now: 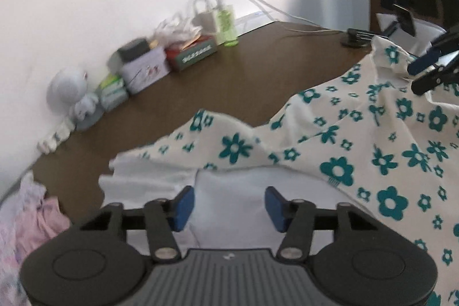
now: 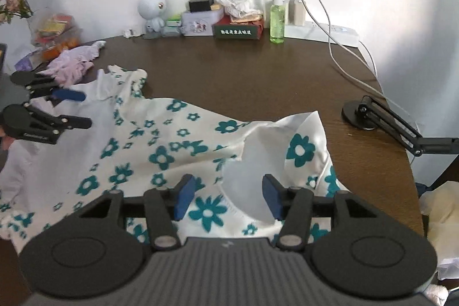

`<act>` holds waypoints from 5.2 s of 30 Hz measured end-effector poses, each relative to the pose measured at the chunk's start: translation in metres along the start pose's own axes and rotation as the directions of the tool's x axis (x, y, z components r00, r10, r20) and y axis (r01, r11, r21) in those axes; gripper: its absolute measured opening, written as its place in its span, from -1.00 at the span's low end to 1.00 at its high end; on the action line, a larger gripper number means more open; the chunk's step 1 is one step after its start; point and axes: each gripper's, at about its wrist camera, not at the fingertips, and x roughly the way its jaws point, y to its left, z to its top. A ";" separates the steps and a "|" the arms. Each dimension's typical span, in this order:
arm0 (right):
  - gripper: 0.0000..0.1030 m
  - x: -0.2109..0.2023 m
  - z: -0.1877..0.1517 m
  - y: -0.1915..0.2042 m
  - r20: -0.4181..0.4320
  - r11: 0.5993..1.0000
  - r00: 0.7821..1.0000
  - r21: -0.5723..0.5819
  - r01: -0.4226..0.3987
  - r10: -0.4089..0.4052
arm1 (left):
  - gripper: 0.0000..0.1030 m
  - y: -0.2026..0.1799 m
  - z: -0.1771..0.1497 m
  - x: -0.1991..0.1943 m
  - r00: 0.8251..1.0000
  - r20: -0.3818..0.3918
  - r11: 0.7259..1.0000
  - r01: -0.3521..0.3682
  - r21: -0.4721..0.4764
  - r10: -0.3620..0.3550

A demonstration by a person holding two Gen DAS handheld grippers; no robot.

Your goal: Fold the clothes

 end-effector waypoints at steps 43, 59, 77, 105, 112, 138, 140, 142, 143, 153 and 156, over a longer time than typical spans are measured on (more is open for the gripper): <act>-0.16 -0.081 -0.090 -0.034 0.045 0.982 0.984 0.090 0.168 -0.172 | -0.14 -0.004 -0.010 0.000 0.995 -0.006 0.989 -0.101 -0.108 0.100; 0.33 -0.101 -0.098 0.040 0.119 0.984 0.980 -0.057 0.167 -0.159 | -0.15 -0.038 -0.035 -0.032 0.968 -0.020 0.968 -0.250 0.005 0.250; 0.22 -0.103 -0.111 0.042 0.075 0.998 0.997 -0.056 -0.027 0.031 | -0.08 -0.074 -0.118 -0.135 0.951 -0.121 0.958 -0.286 0.005 0.285; 0.24 0.021 0.039 0.011 0.059 0.995 0.998 0.093 -0.030 0.025 | 0.17 -0.017 -0.150 -0.150 0.956 -0.160 0.952 -0.269 -0.144 0.246; -0.19 0.010 0.028 -0.017 -0.034 0.994 0.995 0.049 0.097 -0.095 | 0.17 -0.014 -0.154 -0.158 0.963 -0.139 0.952 -0.255 -0.172 0.232; -0.20 -0.031 -0.008 0.040 0.027 0.990 0.995 -0.106 -0.090 0.093 | 0.17 -0.018 -0.144 -0.174 0.980 -0.048 0.948 -0.200 -0.247 0.194; -0.20 -0.034 -0.019 0.056 0.002 0.983 0.997 -0.167 -0.076 0.077 | 0.18 -0.024 -0.128 -0.175 0.991 -0.012 0.960 -0.131 -0.247 0.133; -0.19 -0.038 -0.029 0.065 -0.008 0.979 0.998 -0.197 -0.060 0.059 | 0.23 -0.034 -0.106 -0.172 0.997 0.018 0.974 -0.063 -0.218 0.069; -0.19 -0.041 -0.034 0.065 -0.008 0.978 0.999 -0.201 -0.049 0.049 | 0.32 -0.041 -0.094 -0.168 0.999 0.026 0.981 -0.036 -0.191 0.041; -0.19 -0.069 -0.081 0.060 -0.013 0.981 0.998 -0.182 -0.065 0.064 | 0.36 -0.123 0.040 -0.043 0.990 -0.054 0.990 0.133 0.048 -0.131; -0.19 -0.067 -0.090 0.058 -0.010 0.981 0.998 -0.184 -0.068 0.068 | 0.12 -0.130 0.053 -0.008 0.989 -0.098 0.992 0.114 0.059 -0.108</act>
